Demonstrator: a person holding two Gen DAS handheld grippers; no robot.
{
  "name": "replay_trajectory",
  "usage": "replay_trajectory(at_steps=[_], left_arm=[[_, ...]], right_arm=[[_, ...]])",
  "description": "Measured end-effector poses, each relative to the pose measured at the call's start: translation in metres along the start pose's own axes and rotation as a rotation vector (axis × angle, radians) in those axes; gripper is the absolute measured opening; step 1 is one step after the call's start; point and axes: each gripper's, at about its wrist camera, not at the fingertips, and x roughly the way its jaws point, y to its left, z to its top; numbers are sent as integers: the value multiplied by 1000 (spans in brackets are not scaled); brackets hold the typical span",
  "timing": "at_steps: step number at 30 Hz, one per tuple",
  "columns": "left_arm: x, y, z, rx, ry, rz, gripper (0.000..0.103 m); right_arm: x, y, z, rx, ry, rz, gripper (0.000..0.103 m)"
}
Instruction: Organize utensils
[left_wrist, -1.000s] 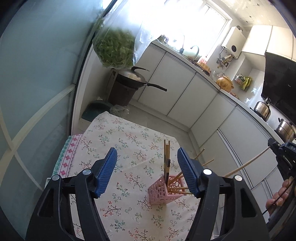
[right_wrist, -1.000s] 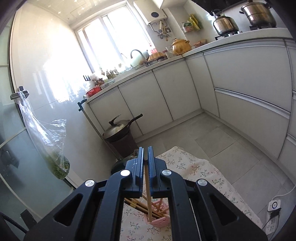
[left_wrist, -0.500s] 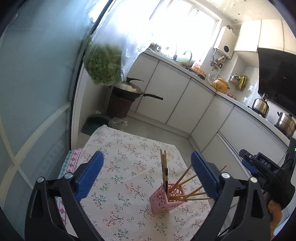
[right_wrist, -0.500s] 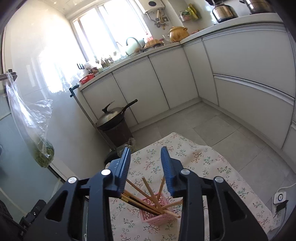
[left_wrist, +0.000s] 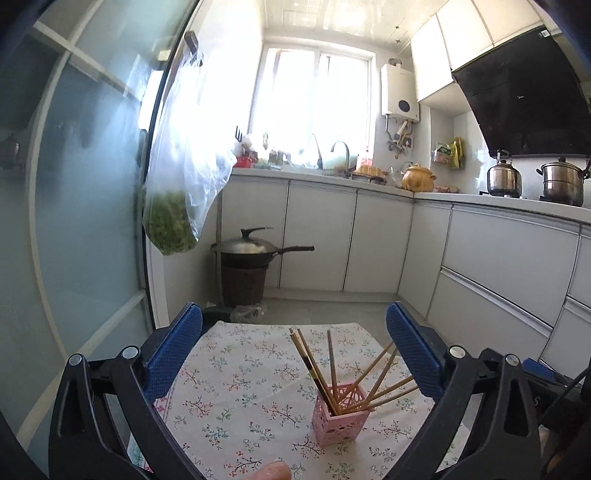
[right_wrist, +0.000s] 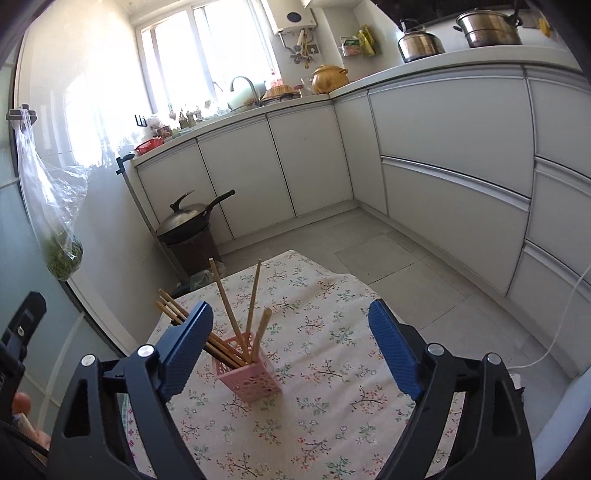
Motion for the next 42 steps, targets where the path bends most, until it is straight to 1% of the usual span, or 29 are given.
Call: replay_trajectory(at_steps=[1,3,5,9,12,15,21,28,42], left_arm=[[-3,-4,-3,14,9,4,96],[-3,-11,-10,49,72,28,96],[0,-19,-18,93,132,46,96],[-6,-29,-34,127,171,-11,96],[-10,-32,-41,134,181,-23,96],[-8,-37,-48,145,207,-36,96],[-7,-43,-53,168,216,-46,96],[-4,-42,-56,152,241,-67,96],[-3,-44,-57,154,244,-72,96]], right_arm=[[-6,-4,-4,-1,-9,-8,93],[-17,-11,-12,0,-30,-21,96],[-26,-17,-20,-3,-42,-45,96],[-33,-26,-36,-22,-14,-110,96],[-41,-37,-45,5,1,-121,96],[-48,-43,-49,16,-6,-127,96],[-50,-47,-53,10,-4,-153,96],[-42,-46,-57,5,19,-150,96],[-41,-44,-57,3,28,-152,96]])
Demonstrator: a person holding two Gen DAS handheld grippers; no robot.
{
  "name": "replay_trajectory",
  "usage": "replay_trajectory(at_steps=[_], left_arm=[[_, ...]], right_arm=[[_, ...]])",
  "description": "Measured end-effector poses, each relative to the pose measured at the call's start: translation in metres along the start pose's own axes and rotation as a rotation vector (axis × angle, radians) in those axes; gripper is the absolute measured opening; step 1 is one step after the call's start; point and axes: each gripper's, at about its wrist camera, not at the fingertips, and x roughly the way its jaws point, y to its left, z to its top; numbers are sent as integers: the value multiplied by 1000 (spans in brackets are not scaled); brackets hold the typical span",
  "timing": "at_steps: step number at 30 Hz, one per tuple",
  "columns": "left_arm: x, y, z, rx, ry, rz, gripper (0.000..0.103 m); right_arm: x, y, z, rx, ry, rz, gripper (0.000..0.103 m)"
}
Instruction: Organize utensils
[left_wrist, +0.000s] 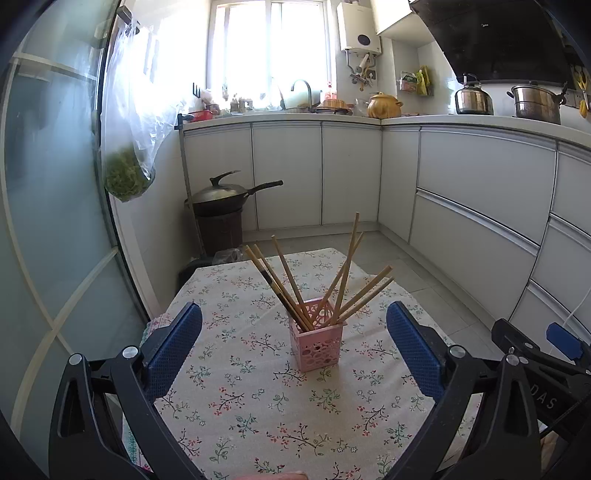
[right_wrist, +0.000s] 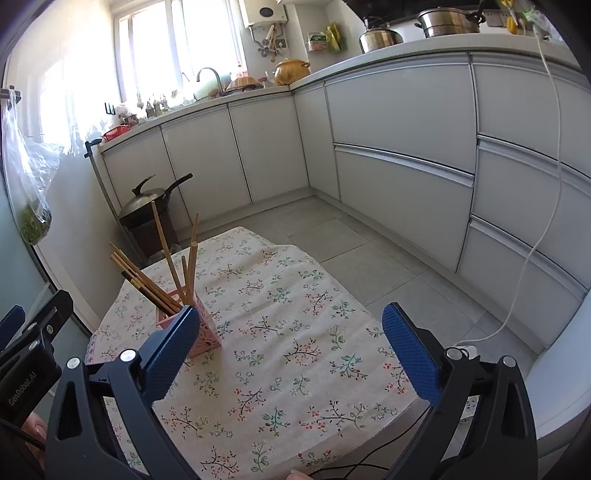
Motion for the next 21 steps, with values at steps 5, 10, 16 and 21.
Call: replay_trajectory(at_steps=[5,10,16,21], left_arm=[[0,0,0,-2,-2,1,96],[0,-1,0,1,-1,4,96],[0,0,0,-1,0,4,96],[1,2,-1,-1,3,5,96]], right_arm=[[0,-1,0,2,4,-3,96],[0,-1,1,2,3,-3,96],[0,-1,0,6,12,-2,96],[0,-3,1,8,14,-2,96]])
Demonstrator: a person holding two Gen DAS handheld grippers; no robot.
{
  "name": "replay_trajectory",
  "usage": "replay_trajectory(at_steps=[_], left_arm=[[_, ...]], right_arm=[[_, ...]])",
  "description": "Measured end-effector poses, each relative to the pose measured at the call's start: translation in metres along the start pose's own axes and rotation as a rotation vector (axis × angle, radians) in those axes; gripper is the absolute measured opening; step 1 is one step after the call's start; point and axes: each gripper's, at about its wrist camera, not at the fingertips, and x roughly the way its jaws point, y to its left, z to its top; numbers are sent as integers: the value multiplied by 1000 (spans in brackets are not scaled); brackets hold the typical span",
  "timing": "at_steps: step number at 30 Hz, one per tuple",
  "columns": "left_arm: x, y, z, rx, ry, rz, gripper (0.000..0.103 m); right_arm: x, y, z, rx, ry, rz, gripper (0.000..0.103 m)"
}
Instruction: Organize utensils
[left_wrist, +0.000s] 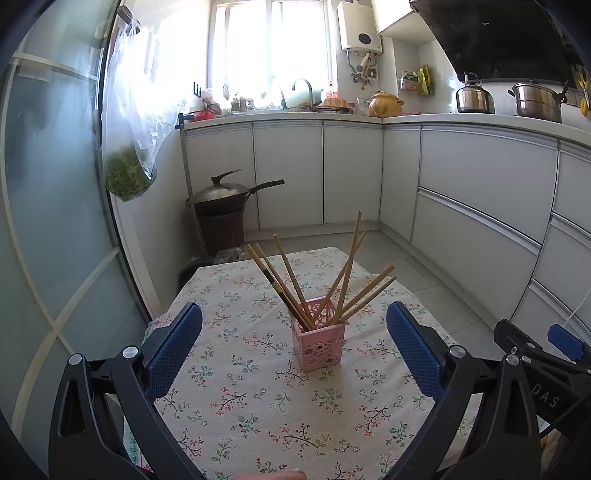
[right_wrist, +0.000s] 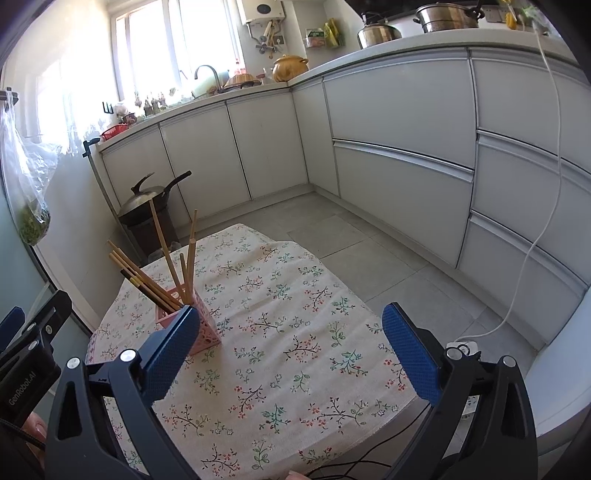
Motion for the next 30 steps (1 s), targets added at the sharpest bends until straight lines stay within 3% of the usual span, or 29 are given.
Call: replay_trajectory(at_steps=[30], left_arm=[[5,4,-3,-3,5,6,96]], right_arm=[[5,1,-1,-8,18,-1,96]])
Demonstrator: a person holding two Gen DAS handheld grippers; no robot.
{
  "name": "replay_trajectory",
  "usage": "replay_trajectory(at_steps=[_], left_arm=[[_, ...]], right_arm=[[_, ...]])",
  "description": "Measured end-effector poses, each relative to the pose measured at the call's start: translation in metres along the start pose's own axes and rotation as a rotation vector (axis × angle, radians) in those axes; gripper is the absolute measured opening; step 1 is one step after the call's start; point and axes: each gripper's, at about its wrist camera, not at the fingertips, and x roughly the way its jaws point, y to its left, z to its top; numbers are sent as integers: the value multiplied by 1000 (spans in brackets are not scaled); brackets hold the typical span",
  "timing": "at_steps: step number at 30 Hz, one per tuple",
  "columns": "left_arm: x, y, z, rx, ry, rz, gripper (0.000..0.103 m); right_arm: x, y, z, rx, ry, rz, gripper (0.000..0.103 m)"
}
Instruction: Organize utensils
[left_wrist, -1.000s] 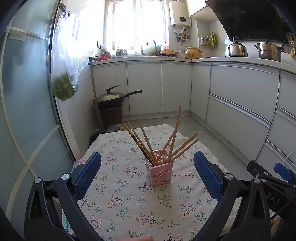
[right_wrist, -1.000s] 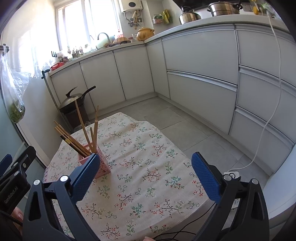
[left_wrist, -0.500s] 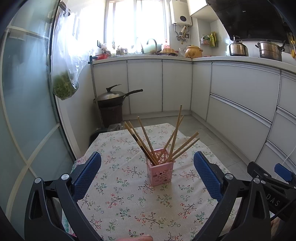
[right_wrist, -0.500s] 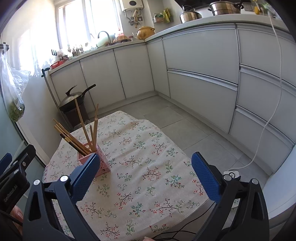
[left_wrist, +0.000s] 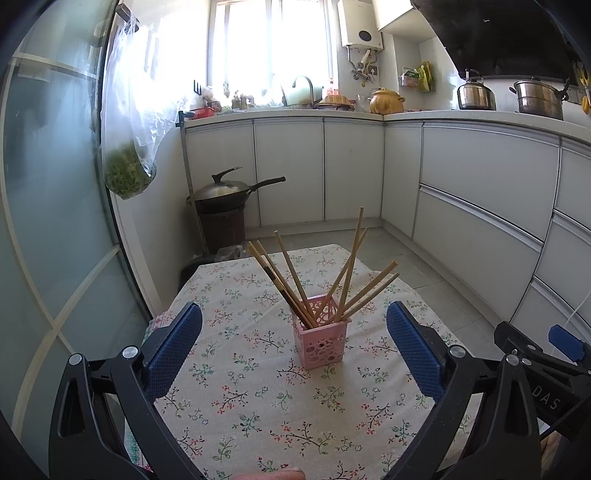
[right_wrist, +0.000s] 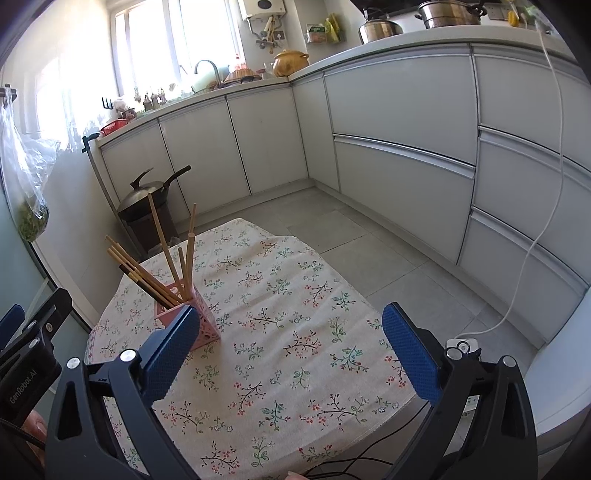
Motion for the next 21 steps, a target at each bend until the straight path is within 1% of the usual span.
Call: replay_trajectory(at_steps=[21], left_arm=[[0,-3,-2,9,7,-4,96]], right_arm=[[3,2,-2,8,13,-2,96]])
